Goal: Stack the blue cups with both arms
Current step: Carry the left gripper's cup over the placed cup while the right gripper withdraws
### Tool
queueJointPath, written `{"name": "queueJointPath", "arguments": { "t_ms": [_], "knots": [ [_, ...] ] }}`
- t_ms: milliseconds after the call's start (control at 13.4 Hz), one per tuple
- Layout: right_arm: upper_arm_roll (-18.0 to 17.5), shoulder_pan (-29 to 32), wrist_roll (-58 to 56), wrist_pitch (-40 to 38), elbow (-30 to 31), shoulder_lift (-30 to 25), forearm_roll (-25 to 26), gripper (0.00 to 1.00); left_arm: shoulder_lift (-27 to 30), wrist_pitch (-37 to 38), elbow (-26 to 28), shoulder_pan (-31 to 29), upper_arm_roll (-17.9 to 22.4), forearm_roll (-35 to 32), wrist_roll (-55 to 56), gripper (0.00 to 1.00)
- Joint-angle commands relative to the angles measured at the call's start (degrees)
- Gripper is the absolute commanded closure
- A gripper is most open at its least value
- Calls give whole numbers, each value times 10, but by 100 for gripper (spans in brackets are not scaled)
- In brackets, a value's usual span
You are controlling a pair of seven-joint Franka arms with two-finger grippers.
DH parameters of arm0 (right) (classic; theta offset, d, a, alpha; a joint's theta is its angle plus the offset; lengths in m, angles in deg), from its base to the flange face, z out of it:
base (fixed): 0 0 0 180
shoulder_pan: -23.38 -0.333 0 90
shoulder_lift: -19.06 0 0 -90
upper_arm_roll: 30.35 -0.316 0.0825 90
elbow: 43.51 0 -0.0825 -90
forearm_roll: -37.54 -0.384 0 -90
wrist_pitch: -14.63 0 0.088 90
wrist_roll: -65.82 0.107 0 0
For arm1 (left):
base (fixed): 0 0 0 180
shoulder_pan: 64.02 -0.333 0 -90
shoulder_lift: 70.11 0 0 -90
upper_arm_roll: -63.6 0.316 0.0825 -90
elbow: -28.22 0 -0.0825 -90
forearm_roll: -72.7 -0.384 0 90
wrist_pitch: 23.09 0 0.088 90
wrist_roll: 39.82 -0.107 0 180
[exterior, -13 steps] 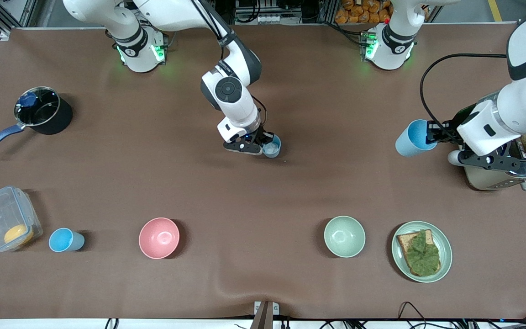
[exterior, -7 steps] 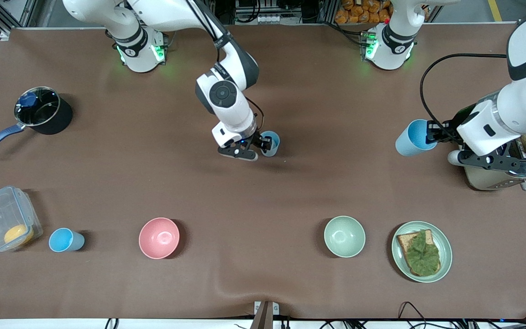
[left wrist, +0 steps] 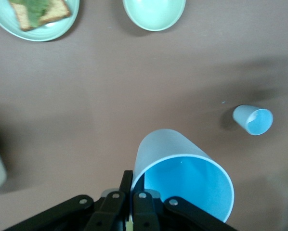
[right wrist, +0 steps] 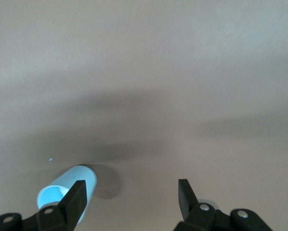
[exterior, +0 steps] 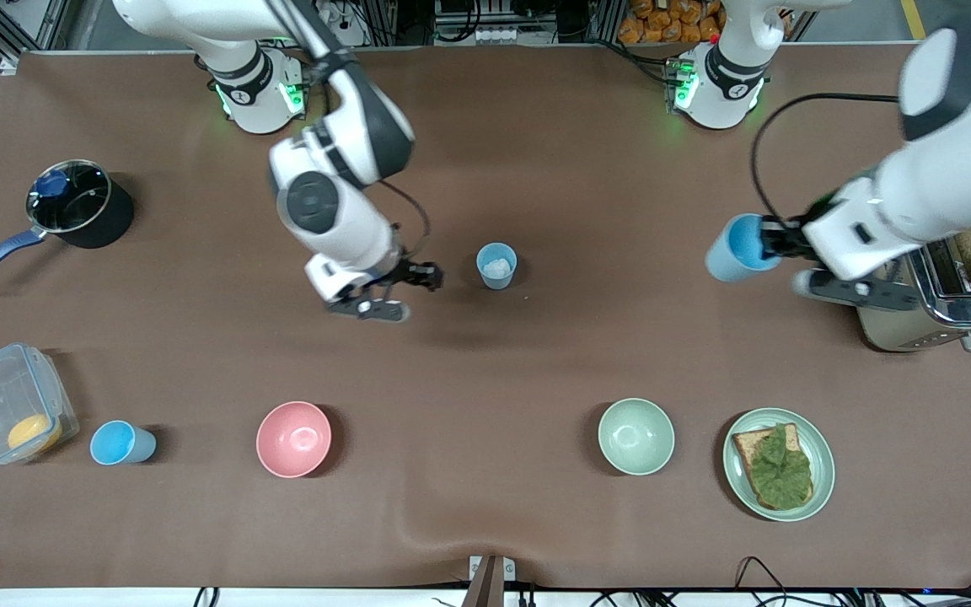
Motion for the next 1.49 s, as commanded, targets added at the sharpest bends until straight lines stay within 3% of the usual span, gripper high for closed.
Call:
{"name": "queueJointPath", "arguments": {
  "t_ms": [0,372,596,745,1117,1415],
  "knots": [
    [-9,66,-80,-46,6,-38,18,14,-12,-40,-6,44,-4,6,72,100],
    [-9,168,-183,-166,15,-131,26,14,-16,-84,25,98,-15,3,140,100],
    [-9,196,-202,-182,66,-213,58,14,-25,-119,40,140,-14,0,195,100],
    [-9,217,-208,-206,75,-243,62,11,-20,-146,77,160,-15,-1,217,100],
    [-9,260,-292,-218,14,-226,74,0,-25,-210,139,218,-15,-1,264,100],
    [-9,280,-323,-217,1,-221,74,0,-53,-249,159,244,-21,-1,270,100]
  ]
}}
